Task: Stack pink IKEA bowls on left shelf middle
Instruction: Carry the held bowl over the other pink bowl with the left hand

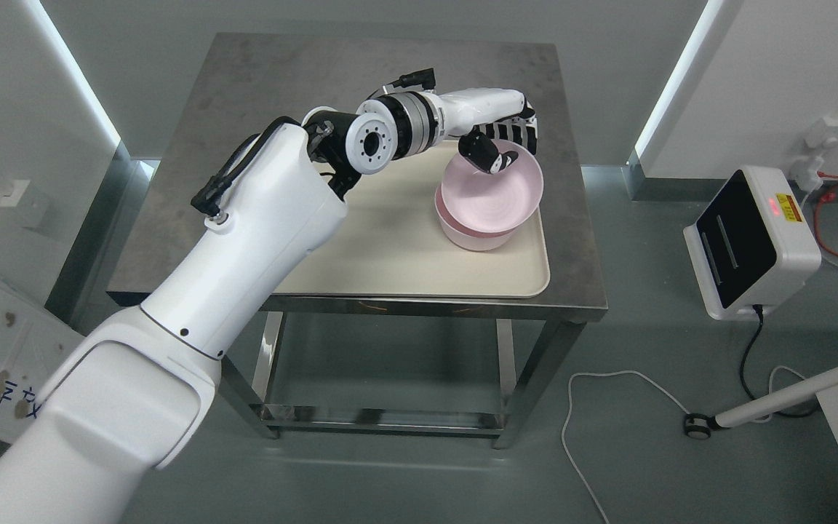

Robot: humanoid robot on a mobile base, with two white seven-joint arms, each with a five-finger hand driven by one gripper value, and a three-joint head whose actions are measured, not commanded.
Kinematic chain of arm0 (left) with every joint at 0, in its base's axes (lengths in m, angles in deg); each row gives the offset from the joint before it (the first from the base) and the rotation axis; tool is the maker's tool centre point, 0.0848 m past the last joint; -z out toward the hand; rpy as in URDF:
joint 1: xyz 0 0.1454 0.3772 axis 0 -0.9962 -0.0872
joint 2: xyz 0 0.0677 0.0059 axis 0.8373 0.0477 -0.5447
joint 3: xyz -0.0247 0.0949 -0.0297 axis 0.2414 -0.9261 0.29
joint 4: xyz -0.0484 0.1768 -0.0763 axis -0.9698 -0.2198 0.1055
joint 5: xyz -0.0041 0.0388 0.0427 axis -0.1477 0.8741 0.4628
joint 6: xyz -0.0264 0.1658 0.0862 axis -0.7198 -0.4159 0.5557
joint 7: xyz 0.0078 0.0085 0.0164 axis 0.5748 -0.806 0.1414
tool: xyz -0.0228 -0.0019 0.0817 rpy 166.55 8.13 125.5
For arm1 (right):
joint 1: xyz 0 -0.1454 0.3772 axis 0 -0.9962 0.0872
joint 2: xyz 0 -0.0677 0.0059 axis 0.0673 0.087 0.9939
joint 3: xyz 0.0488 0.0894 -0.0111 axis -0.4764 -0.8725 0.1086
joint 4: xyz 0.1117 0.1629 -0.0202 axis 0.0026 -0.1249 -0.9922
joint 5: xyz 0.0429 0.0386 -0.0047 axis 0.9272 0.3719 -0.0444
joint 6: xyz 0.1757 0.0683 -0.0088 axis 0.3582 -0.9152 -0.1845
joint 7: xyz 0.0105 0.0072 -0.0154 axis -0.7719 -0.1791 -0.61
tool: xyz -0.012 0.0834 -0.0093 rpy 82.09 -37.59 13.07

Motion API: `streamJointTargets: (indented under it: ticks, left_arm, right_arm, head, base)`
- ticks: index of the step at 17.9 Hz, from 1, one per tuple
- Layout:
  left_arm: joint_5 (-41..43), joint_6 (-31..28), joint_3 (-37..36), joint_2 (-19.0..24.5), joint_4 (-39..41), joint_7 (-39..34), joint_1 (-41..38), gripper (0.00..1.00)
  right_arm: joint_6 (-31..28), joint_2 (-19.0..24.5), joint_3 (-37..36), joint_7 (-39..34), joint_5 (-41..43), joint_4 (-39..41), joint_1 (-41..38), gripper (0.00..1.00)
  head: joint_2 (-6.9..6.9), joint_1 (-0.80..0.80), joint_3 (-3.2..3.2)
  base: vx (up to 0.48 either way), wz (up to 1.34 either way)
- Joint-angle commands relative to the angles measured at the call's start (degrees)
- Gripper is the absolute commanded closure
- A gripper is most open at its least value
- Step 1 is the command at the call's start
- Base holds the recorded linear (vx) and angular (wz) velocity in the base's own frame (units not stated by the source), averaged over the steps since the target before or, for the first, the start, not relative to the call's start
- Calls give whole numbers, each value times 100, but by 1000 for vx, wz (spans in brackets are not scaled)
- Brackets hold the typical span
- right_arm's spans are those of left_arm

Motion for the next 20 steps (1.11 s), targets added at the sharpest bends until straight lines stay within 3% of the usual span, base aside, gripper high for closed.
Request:
streamJointTargets:
  ticks: [1,4,7,9,13,17,20]
  left_arm:
    - [35,55,27,56,-165,35,44,55]
    - [-17,125,701,56,1,53,97,49]
    - [-227,161,1957,56,615,193,-17,49]
    - [-684,152,2557,56,1176,683,-420,49]
    - [-694,178,2489,56,2697,1485,-1711,49]
    - [-659,766,1971,56,2840,1468,-2013,50]
    - [-345,846,1637,56,2840,1441,-2012,50]
  right_arm:
    - [4,-100,-62,4,1,193,-167,0]
    - [4,-100,-62,4,1,193,-167,0]
    - [-5,-100,-62,4,1,193,-167,0]
    - [4,-100,-62,4,1,193,-167,0]
    - [4,-100,-62,4,1,193,-167,0]
    - [4,-100,-62,4,1,193,-167,0]
    - [-5,-100,-62,4,1,193,-167,0]
  head:
    - [0,0,0]
    - [0,0,0]
    - [0,0,0]
    - [0,0,0]
    - [0,0,0]
    - [0,0,0]
    - [0,0,0]
  base:
    - [0,0]
    - [0,0]
    - [0,0]
    - [0,0]
    - [0,0]
    - [0,0]
    - [0,0]
